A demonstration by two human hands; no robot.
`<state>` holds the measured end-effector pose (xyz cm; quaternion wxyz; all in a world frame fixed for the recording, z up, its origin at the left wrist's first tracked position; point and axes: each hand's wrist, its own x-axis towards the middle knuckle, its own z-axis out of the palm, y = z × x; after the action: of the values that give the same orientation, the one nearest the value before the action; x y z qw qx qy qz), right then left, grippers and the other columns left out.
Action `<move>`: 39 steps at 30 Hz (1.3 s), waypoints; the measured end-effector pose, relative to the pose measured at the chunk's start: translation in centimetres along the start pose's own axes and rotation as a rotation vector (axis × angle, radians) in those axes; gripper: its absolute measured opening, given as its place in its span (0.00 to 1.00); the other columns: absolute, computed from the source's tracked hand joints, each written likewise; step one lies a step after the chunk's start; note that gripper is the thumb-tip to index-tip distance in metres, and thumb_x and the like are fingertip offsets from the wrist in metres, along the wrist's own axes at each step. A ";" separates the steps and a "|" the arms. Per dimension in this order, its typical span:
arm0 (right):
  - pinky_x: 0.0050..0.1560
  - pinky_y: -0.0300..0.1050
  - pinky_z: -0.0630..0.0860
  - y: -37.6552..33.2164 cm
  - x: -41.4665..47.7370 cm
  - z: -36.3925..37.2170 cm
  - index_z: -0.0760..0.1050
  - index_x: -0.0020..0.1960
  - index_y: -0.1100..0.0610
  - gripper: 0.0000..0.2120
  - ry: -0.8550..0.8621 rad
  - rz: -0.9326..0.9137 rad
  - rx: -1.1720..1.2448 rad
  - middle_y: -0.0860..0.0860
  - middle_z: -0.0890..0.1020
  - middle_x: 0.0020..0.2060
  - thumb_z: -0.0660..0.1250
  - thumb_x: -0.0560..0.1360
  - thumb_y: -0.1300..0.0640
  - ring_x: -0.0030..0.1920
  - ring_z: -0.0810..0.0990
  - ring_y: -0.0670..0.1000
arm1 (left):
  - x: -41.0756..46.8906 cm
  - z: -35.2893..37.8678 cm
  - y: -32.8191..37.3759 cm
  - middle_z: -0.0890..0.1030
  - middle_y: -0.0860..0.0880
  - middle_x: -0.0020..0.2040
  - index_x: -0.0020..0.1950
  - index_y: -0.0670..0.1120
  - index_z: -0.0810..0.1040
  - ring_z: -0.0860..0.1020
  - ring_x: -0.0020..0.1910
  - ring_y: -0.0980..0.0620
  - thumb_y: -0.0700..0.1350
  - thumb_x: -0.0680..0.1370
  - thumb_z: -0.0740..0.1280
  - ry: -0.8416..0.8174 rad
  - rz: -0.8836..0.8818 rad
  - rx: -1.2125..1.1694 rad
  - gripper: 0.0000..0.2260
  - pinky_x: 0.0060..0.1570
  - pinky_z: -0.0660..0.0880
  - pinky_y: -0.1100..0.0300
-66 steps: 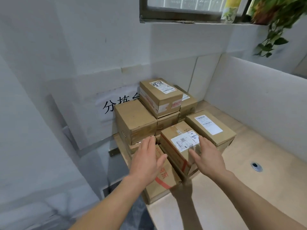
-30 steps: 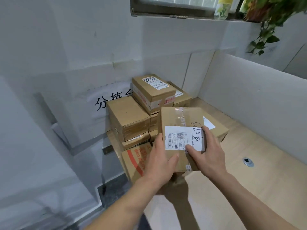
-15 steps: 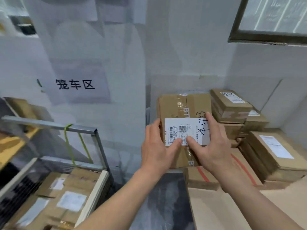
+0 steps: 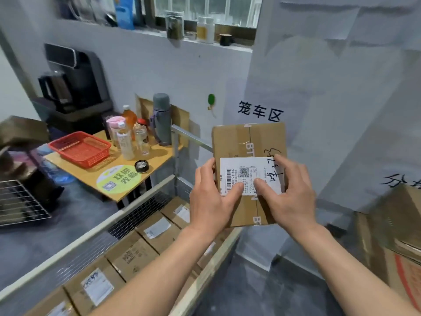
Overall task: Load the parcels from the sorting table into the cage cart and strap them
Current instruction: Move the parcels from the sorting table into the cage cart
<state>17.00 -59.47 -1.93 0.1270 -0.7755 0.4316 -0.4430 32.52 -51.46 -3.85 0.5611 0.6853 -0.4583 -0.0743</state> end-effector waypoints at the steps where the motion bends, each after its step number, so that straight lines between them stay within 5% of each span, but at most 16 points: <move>1: 0.47 0.28 0.64 -1.4 0.1 1.6 0.72 0.69 0.48 0.30 -0.006 -0.014 0.018 0.43 0.72 0.55 0.74 0.70 0.43 0.51 0.66 0.33 | 0.5 -1.8 -1.0 0.73 0.54 0.61 0.71 0.50 0.66 0.74 0.54 0.57 0.55 0.72 0.74 0.020 -0.010 0.003 0.32 0.53 0.75 0.55; 3: 0.50 0.38 0.66 -4.1 0.4 4.8 0.73 0.69 0.49 0.29 -0.029 -0.053 0.047 0.43 0.72 0.55 0.77 0.70 0.48 0.52 0.67 0.35 | 1.4 -5.1 -3.1 0.72 0.53 0.63 0.73 0.49 0.64 0.74 0.56 0.57 0.55 0.72 0.74 0.048 -0.026 0.015 0.34 0.55 0.75 0.54; 8: 0.51 0.43 0.69 -9.6 0.5 10.9 0.73 0.67 0.50 0.28 -0.097 -0.149 0.091 0.48 0.75 0.57 0.77 0.70 0.48 0.55 0.71 0.43 | 2.3 -12.0 -6.8 0.66 0.52 0.68 0.79 0.51 0.56 0.63 0.56 0.69 0.55 0.72 0.75 0.064 -0.015 0.092 0.42 0.55 0.65 0.67; 15: 0.61 0.44 0.65 -14.2 0.3 16.2 0.70 0.68 0.48 0.32 -0.229 -0.299 0.120 0.55 0.71 0.68 0.73 0.66 0.43 0.69 0.68 0.53 | 2.6 -17.7 -10.8 0.59 0.48 0.73 0.76 0.57 0.60 0.70 0.64 0.53 0.55 0.69 0.78 0.101 0.000 0.226 0.41 0.62 0.74 0.52; 20: 0.64 0.48 0.63 -15.5 0.4 19.3 0.63 0.73 0.42 0.40 -0.352 -0.377 0.126 0.56 0.65 0.74 0.74 0.64 0.41 0.74 0.62 0.56 | 2.6 -19.8 -12.6 0.56 0.48 0.75 0.76 0.57 0.59 0.69 0.68 0.47 0.55 0.67 0.79 0.129 -0.030 0.301 0.43 0.65 0.73 0.53; 30: 0.62 0.51 0.66 -12.1 -0.7 25.6 0.57 0.77 0.41 0.44 -0.611 -0.460 0.207 0.52 0.57 0.78 0.70 0.64 0.38 0.72 0.63 0.57 | 0.3 -18.3 -16.8 0.51 0.54 0.75 0.78 0.55 0.57 0.60 0.67 0.60 0.53 0.64 0.81 0.135 -0.229 0.407 0.49 0.61 0.59 0.69; 39: 0.65 0.46 0.60 -3.2 -6.9 31.8 0.59 0.78 0.42 0.45 -0.939 -0.391 0.156 0.54 0.56 0.79 0.74 0.64 0.40 0.73 0.60 0.55 | -6.0 -11.6 -25.0 0.49 0.57 0.76 0.77 0.61 0.53 0.62 0.73 0.49 0.56 0.64 0.80 0.051 -0.592 0.389 0.49 0.69 0.66 0.54</move>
<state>42.47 -58.11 -22.32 0.2795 -0.9452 0.1407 -0.0934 49.94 -40.32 -23.09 0.3856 0.8841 -0.2310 -0.1278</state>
